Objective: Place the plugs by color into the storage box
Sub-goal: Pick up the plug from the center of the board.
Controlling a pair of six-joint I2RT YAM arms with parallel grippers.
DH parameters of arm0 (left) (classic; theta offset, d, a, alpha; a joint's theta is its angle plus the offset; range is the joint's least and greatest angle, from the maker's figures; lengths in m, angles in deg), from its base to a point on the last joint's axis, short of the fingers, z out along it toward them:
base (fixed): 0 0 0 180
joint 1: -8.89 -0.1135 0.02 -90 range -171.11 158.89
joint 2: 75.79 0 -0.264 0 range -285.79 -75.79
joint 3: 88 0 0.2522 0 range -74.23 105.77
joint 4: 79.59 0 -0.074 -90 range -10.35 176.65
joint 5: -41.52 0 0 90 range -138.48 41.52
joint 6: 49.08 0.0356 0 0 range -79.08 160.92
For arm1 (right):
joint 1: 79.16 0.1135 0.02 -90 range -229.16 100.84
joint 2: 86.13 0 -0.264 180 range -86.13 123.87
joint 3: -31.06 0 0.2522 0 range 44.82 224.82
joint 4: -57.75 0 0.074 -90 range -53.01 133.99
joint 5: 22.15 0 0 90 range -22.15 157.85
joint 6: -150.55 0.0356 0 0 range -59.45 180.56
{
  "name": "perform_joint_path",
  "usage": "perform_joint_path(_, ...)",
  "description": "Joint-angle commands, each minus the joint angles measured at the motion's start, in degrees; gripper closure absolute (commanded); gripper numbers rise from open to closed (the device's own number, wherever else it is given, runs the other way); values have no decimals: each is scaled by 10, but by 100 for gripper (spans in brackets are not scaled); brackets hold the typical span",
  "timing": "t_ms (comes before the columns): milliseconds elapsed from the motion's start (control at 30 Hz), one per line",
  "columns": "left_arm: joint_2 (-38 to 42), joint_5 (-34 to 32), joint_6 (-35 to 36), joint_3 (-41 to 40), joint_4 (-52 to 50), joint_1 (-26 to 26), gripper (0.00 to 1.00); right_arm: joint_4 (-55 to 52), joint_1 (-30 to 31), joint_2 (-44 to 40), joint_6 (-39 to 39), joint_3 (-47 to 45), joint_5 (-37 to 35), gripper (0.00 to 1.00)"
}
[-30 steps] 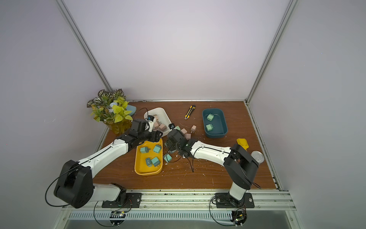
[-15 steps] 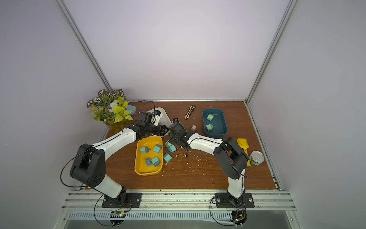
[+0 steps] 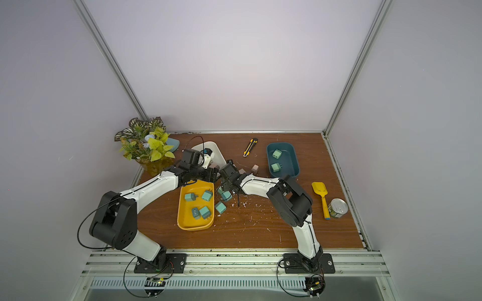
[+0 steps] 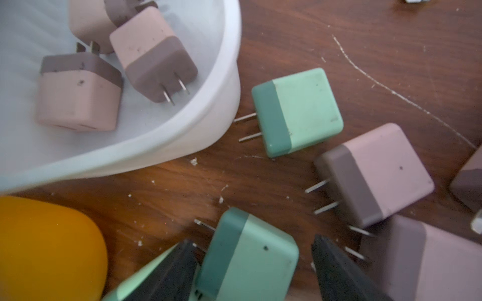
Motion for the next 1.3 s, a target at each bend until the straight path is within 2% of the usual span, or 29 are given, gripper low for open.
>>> perform_joint_path(0, 9, 13, -3, -2, 2, 2, 20, 21, -1, 4, 8, 20, 22, 24)
perform_joint_path(233, 21, 0, 1, -10, 5, 2, 21, 29, -3, 11, 13, 13, 33, 28)
perform_joint_path(500, 24, 5, 0, -12, 10, 3, 21, 48, -3, -27, 14, -33, 21, 44)
perform_joint_path(667, 26, 5, 0, -16, 14, 3, 21, 49, -3, -39, 14, -49, 19, 50)
perform_joint_path(1267, 11, 6, -3, -13, 10, 7, 21, 65, -3, -84, -1, -81, 6, 54)
